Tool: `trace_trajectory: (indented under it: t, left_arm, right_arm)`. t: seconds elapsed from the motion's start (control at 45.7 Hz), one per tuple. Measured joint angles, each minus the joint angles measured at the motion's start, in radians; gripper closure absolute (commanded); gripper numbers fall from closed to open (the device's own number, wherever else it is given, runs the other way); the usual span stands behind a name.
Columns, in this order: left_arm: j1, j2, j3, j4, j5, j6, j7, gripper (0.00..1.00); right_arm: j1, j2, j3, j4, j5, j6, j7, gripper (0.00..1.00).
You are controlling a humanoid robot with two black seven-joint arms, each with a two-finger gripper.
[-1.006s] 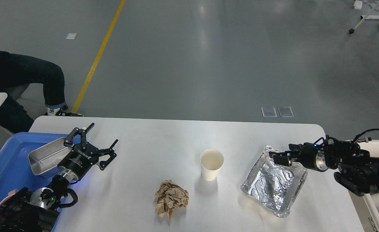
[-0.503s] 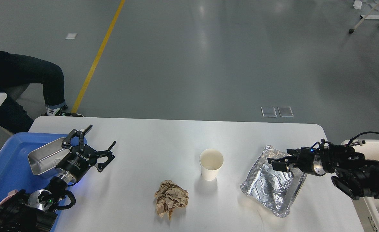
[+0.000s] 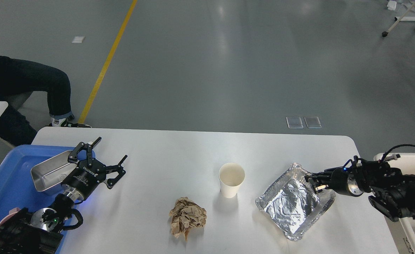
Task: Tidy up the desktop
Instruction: 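Grasp the foil tray edge with the right gripper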
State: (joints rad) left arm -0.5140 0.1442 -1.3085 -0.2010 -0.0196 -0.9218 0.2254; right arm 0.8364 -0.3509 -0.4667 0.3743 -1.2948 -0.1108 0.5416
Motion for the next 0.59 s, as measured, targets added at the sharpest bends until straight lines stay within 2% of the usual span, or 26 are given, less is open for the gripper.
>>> trace_trajectory:
  t: [0.109,0.591]
  left_arm:
    - [0.000,0.000,0.000,0.000,0.000,0.000,0.000,0.02]
    - [-0.001,-0.004,0.002,0.000,0.000,0.000,0.001,0.02]
  right_arm:
    - [0.009,-0.006,-0.005,0.000,0.000,0.006,0.000,1.00]
    - [0.040,-0.038,-0.004,0.003,0.065,0.106,0.003,1.00]
